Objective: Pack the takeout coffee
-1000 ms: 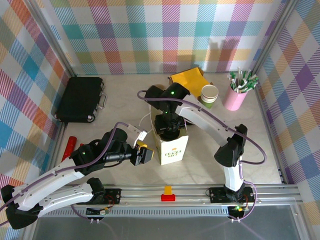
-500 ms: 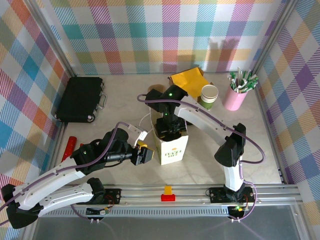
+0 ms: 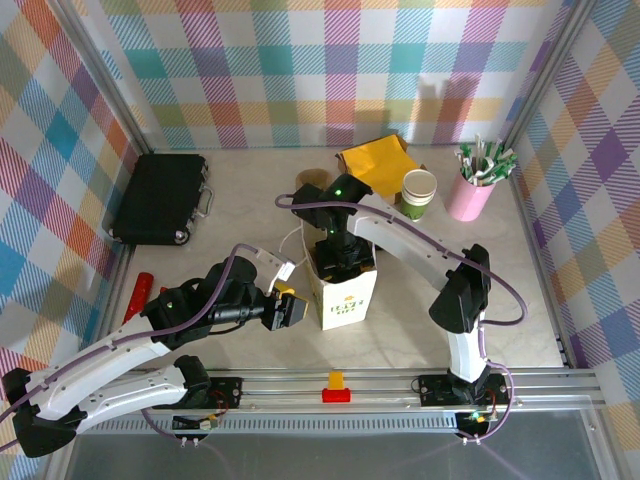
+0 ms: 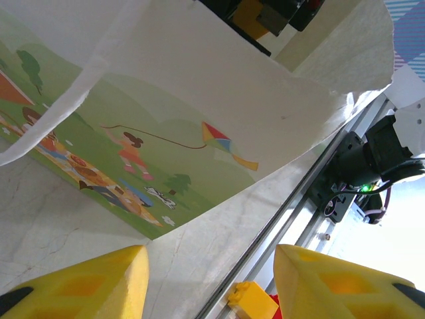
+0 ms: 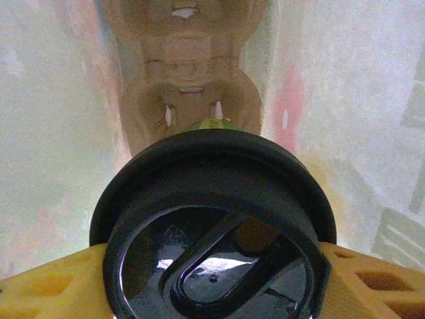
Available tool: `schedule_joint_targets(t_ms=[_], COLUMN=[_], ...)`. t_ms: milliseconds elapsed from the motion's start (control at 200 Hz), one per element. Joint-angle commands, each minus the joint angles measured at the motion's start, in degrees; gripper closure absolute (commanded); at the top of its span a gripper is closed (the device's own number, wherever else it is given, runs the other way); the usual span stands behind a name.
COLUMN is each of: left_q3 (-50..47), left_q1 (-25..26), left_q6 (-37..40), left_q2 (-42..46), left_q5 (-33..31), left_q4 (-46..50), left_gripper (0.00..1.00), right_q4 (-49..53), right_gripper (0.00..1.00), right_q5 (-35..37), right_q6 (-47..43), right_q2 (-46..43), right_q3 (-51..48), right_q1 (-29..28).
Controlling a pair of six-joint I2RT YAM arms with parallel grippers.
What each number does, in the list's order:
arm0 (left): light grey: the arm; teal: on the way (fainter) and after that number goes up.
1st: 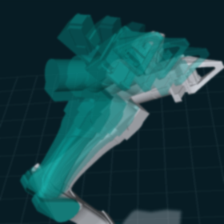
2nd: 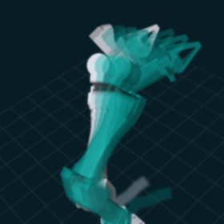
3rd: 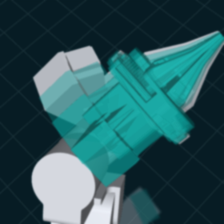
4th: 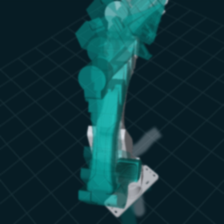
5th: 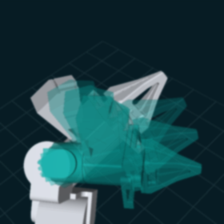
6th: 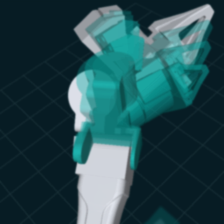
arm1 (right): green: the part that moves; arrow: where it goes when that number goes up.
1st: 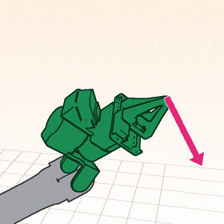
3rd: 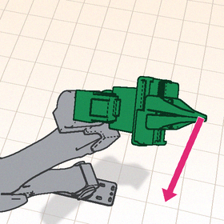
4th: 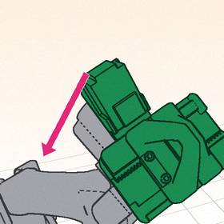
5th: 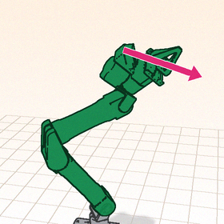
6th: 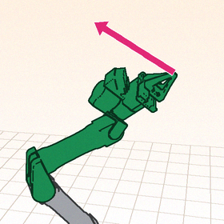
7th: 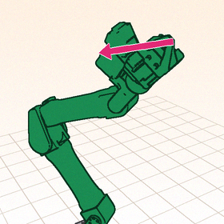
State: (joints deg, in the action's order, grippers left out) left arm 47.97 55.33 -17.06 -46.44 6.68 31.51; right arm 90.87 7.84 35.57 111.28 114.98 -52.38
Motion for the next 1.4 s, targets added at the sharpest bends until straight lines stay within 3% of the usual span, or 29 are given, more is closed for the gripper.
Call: schedule_joint_targets(t_ms=[0, 1395], left_q3=[0.97, 0.79], left_q1=[0.39, 0.39], left_q6=[0.36, 0.19], left_q2=[0.48, 0.29], left_q5=[-0.97, -2.39], left_q4=[0.57, 0.66], left_gripper=[0.48, 0.47], right_q4=[0.10, -4.99], right_gripper=[0.42, 0.42], right_q5=[-0.89, -1.77], right_q6=[0.21, -0.06], right_q2=[-1.59, -3.44], right_q3=[-0.74, -5.22], right_q1=[0.44, 0.66])
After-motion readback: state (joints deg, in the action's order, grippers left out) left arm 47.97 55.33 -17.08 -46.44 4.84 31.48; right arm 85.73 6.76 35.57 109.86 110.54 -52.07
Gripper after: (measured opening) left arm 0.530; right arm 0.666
